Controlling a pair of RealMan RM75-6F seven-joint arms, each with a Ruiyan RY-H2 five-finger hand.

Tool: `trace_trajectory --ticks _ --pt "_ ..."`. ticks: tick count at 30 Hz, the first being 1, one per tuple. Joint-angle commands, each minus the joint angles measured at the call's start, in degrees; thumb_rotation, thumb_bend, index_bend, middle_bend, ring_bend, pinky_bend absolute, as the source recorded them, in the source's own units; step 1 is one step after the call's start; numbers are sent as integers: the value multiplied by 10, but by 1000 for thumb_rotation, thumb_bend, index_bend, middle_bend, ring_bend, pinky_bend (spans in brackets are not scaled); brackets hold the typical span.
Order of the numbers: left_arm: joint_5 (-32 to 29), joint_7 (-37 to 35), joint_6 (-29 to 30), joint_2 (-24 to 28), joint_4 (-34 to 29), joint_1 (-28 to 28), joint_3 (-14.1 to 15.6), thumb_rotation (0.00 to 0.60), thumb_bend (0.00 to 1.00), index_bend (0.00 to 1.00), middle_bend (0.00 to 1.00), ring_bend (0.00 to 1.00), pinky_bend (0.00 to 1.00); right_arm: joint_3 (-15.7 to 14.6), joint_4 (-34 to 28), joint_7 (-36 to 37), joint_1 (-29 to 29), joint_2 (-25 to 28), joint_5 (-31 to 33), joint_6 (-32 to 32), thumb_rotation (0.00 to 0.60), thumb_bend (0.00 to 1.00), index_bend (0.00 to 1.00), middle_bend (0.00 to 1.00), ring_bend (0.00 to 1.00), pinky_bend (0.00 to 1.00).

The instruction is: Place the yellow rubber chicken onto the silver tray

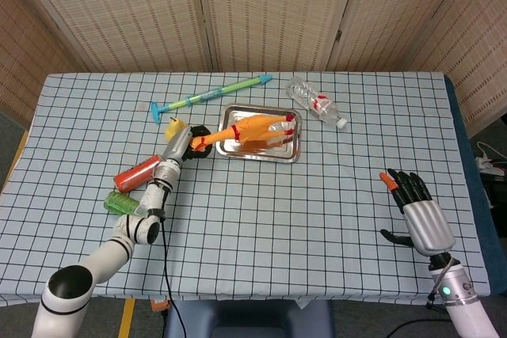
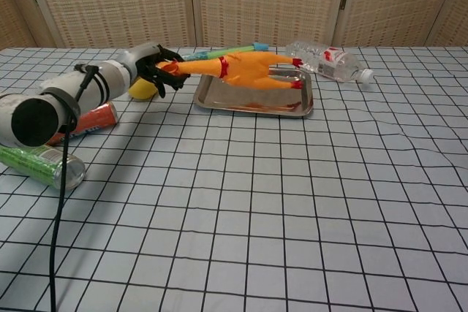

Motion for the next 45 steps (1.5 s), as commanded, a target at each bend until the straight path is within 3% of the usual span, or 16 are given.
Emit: trace_trajectory --ticks 1,5,10,16,21,28,31,37,40,45 --pt "33 -49 -15 -21 25 -17 28 600 520 165 295 292 496 1 -4 5 -3 2 -2 4 600 29 0 0 0 0" --pt "57 -72 9 -37 55 -19 50 600 475 8 138 211 443 1 -5 10 -4 5 -7 2 600 29 0 0 0 0" --pt "59 -61 55 -62 94 -24 50 600 456 0 2 43 300 -1 -3 20 -7 8 -9 0 600 29 0 0 0 0" --pt "56 -22 75 -74 119 -33 52 600 415 0 0 0 164 1 5 39 -10 10 -9 0 600 29 0 0 0 0" --pt "47 28 49 -81 132 -41 52 600 399 0 0 0 136 2 9 52 -12 11 -14 1 600 29 0 0 0 0" --pt "45 55 61 -81 126 -47 56 600 395 0 0 0 113 4 10 60 -15 15 -15 2 600 29 0 0 0 0" --pt "50 55 39 -67 103 -51 63 600 374 0 0 0 98 4 10 62 -15 15 -15 1 600 29 0 0 0 0" --pt "53 36 -15 -8 -2 -56 70 600 339 0 0 0 80 3 8 65 -18 13 -19 3 600 29 0 0 0 0" --pt "48 43 2 12 -46 -50 63 600 340 0 0 0 74 1 6 67 -20 15 -22 4 600 29 0 0 0 0" --pt "59 100 89 52 -132 -17 66 600 349 0 0 0 63 -2 -5 60 -26 20 -37 18 600 29 0 0 0 0"
